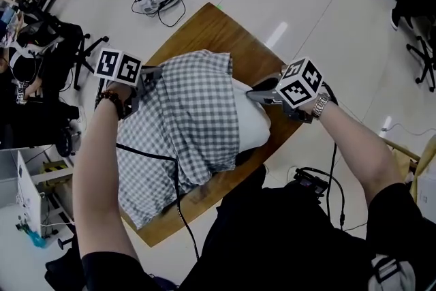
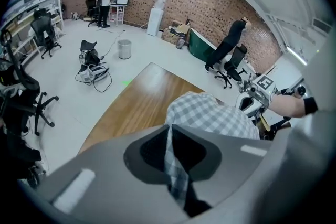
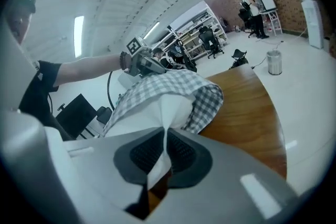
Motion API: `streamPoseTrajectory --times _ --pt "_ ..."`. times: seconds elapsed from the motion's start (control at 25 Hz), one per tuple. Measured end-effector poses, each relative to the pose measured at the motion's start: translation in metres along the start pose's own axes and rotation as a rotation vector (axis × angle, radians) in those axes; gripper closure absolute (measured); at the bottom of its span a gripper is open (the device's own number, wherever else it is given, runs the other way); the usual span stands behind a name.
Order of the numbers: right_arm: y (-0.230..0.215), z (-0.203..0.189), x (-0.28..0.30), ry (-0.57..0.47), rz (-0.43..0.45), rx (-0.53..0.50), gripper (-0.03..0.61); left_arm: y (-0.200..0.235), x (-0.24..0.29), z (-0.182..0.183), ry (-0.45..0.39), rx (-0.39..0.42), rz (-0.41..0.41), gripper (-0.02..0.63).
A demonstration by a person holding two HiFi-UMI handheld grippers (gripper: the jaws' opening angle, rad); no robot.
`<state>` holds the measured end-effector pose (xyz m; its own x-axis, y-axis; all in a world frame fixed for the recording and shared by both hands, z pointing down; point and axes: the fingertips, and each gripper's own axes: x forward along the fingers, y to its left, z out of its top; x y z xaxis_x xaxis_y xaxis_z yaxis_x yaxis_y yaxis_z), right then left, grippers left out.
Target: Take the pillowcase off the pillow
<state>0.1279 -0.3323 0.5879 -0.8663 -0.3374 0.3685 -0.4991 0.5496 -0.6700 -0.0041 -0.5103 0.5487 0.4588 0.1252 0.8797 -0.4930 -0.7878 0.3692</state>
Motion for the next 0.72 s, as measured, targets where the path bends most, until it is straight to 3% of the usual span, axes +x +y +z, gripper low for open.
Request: streamPoseTrajectory --times 0.4,0.72 --pt "0.042 0.006 -0.023 0.017 -0.127 -0.19 0.566 0.02 -0.046 -0.028 -0.082 -0.112 0.129 0.607" --pt "0.049 -0.007 -0.051 0.033 -0.198 -0.182 0.566 0.045 -0.071 -0.074 -0.096 -0.208 0.204 0.607"
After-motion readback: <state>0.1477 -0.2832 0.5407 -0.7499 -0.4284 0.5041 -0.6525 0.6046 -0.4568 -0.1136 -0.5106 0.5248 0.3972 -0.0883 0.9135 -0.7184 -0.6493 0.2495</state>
